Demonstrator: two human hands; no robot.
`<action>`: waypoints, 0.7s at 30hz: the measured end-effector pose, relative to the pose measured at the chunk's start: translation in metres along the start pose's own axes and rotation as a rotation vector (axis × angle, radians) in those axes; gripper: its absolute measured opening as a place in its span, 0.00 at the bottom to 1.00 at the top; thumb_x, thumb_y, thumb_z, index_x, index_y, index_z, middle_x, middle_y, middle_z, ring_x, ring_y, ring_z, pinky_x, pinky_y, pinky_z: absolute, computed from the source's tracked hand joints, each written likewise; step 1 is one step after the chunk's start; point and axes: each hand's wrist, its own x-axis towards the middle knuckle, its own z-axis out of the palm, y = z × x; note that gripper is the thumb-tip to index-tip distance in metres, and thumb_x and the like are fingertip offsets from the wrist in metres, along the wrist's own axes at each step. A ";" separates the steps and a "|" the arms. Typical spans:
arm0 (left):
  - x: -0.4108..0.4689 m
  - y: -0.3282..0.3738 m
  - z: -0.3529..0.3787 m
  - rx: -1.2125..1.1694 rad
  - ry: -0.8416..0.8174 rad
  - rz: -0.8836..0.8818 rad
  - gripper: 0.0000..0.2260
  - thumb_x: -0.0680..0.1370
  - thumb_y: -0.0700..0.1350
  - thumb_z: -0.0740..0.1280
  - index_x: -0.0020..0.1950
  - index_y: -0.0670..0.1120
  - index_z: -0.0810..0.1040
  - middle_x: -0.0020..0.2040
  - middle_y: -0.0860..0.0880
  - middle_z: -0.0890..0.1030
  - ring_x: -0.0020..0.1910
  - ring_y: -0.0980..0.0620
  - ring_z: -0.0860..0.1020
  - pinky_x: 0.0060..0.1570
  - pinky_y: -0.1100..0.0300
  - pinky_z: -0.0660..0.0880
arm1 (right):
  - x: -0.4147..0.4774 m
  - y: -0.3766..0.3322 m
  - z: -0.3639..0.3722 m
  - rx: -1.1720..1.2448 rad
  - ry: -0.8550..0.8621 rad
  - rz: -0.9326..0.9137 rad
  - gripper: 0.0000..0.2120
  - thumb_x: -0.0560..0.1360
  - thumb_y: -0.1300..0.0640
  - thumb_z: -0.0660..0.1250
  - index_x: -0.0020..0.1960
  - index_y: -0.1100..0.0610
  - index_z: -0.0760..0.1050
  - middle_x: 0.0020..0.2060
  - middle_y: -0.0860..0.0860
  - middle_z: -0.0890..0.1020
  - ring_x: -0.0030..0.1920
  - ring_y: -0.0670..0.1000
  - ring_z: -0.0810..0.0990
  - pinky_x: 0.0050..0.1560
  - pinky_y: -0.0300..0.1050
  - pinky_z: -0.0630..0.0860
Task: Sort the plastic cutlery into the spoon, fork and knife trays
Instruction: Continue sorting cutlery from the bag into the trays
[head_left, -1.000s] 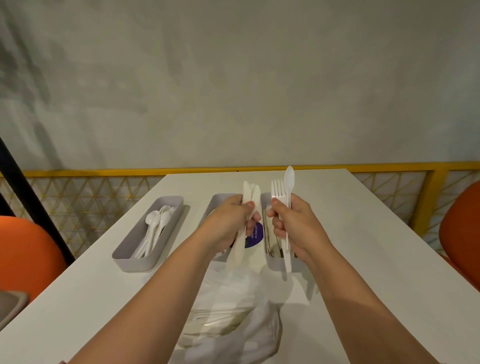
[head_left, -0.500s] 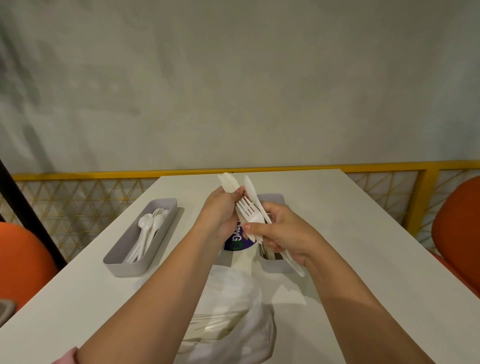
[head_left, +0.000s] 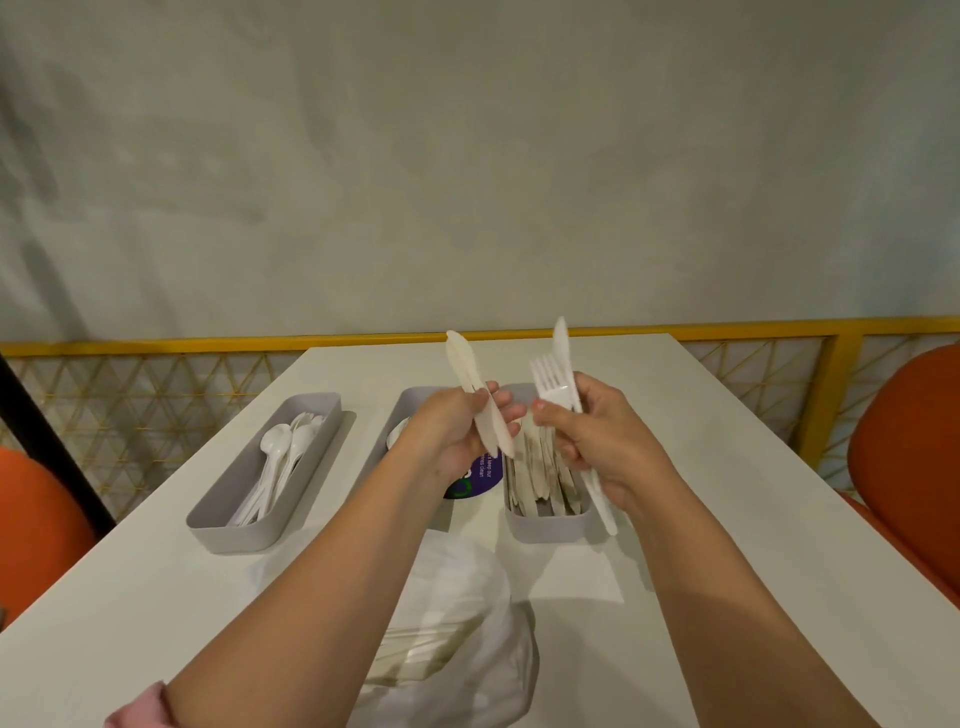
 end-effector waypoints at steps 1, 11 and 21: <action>0.003 -0.002 -0.001 0.030 0.023 -0.021 0.07 0.82 0.36 0.53 0.56 0.39 0.70 0.40 0.45 0.76 0.39 0.49 0.77 0.39 0.57 0.77 | 0.002 0.000 -0.004 0.040 0.032 0.006 0.07 0.77 0.60 0.64 0.55 0.56 0.74 0.33 0.51 0.76 0.22 0.43 0.66 0.21 0.34 0.64; 0.026 -0.039 0.012 0.664 0.100 -0.073 0.10 0.78 0.29 0.52 0.46 0.38 0.71 0.32 0.45 0.71 0.28 0.53 0.68 0.18 0.70 0.67 | 0.008 0.000 -0.008 0.232 0.071 0.103 0.10 0.79 0.64 0.54 0.57 0.62 0.70 0.34 0.55 0.74 0.26 0.46 0.68 0.23 0.36 0.64; 0.036 -0.053 0.028 0.941 -0.006 -0.047 0.09 0.78 0.39 0.57 0.56 0.41 0.73 0.47 0.43 0.75 0.45 0.47 0.73 0.46 0.56 0.73 | 0.010 0.002 -0.001 0.141 0.101 0.144 0.12 0.79 0.61 0.57 0.61 0.61 0.71 0.36 0.55 0.77 0.28 0.48 0.71 0.27 0.38 0.69</action>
